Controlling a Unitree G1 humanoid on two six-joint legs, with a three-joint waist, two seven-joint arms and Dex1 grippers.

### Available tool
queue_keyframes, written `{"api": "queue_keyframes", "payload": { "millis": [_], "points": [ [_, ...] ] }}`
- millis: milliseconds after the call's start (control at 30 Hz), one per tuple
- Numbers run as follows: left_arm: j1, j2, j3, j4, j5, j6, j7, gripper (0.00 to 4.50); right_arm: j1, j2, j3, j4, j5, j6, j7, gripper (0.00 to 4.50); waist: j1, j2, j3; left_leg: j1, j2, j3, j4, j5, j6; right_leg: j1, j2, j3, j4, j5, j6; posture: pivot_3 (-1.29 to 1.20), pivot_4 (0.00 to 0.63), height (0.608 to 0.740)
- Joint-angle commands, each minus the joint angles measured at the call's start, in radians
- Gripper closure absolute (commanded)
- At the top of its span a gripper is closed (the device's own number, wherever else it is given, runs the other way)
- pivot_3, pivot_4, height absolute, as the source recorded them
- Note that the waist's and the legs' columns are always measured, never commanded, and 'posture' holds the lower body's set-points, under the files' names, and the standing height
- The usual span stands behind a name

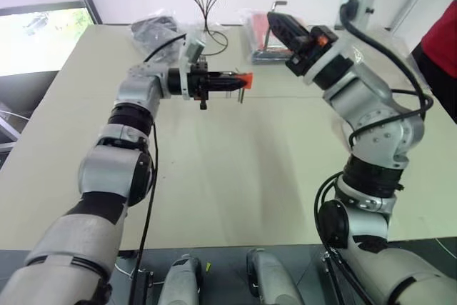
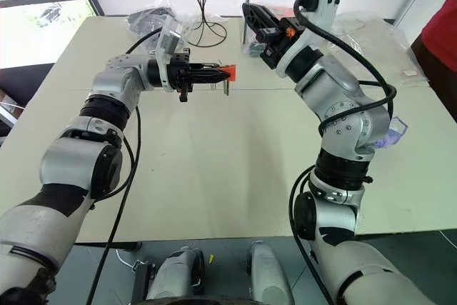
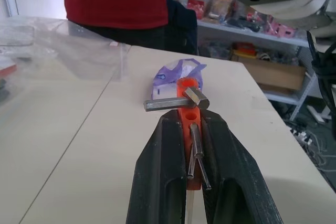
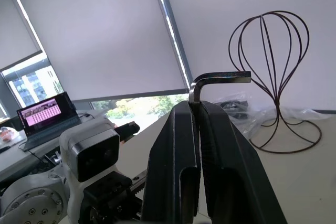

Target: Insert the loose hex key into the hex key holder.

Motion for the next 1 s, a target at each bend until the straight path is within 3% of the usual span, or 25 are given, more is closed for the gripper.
{"api": "queue_keyframes", "payload": {
  "millis": [33,1000],
  "points": [
    [-0.057,-0.001,0.035,-0.004,-0.002,-0.026,-0.016,4.5,0.002,0.0,0.021,-0.056,0.042,-0.031,-0.004,4.4,-0.002,0.0,0.0,0.0,0.0,0.0,0.001,0.0,0.0,0.0,0.0,0.0,0.002,0.0,0.0,0.0,0.15,0.739],
    [-0.053,-0.008,0.07,-0.068,-0.017,-0.005,-0.035,4.5,0.077,-0.044,0.083,-0.037,0.08,-0.095,-0.036,4.4,-0.001,0.0,0.0,0.001,0.0,-0.001,0.007,0.0,0.0,0.0,0.0,0.0,0.01,0.0,0.0,0.0,0.15,0.739]
  ]
}}
